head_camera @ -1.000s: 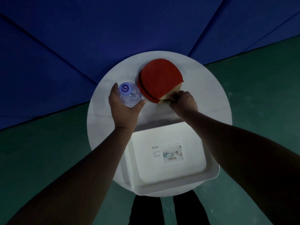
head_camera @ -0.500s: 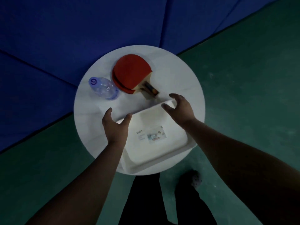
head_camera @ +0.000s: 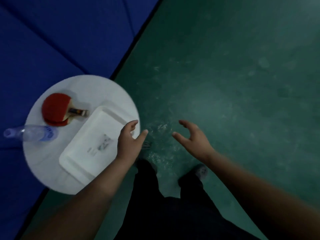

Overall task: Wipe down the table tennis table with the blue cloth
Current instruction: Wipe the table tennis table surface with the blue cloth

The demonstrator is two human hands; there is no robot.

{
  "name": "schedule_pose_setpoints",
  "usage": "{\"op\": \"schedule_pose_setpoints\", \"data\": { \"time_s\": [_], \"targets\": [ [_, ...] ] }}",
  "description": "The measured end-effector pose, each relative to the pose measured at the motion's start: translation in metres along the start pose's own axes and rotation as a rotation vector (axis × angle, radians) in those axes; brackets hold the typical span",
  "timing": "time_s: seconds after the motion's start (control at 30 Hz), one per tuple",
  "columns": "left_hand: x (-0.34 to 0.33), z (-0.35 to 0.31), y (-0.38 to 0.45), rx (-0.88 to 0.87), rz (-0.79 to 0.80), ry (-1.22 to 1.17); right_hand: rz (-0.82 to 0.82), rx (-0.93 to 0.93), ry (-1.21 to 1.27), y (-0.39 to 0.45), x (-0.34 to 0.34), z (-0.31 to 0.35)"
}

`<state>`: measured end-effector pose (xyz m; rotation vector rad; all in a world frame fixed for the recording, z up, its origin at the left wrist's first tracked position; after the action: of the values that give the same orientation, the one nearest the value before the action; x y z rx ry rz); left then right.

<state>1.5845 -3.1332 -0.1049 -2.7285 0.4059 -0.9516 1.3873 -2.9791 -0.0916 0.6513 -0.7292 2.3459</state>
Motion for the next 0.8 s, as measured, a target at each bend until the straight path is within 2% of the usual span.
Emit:
{"op": "schedule_pose_setpoints", "data": {
  "time_s": [0.1, 0.23, 0.43, 0.63, 0.8],
  "targets": [
    [-0.070, -0.063, -0.051, -0.131, 0.134, 0.048, -0.138, -0.078, 0.081, -0.039, 0.084, -0.062],
    [-0.183, -0.136, -0.135, -0.237, 0.401, 0.076, -0.366, -0.272, 0.209, -0.116, 0.187, -0.166],
    [-0.341, -0.229, -0.264, -0.431, 0.788, 0.170, -0.670, -0.552, 0.342, -0.223, 0.295, -0.287],
    [-0.458, -0.314, -0.375, -0.642, 1.103, 0.174, -1.039, -0.719, 0.505, -0.287, 0.383, -0.343],
    [-0.537, -0.390, -0.440, -0.759, 1.311, 0.131, -1.320, -0.793, 0.666, -0.293, 0.456, -0.367]
  ]
}}
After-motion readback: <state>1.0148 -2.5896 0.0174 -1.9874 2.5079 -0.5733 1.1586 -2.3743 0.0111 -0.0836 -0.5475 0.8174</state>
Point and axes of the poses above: each hand's wrist, its own y-axis towards the middle knuckle, its own x-axis out of the back of the hand, z = x × y, the point moved 8 cm from there along y, towards the middle knuckle, and after that the axes turned 13 degrees about -z, right-handed, at the moved point
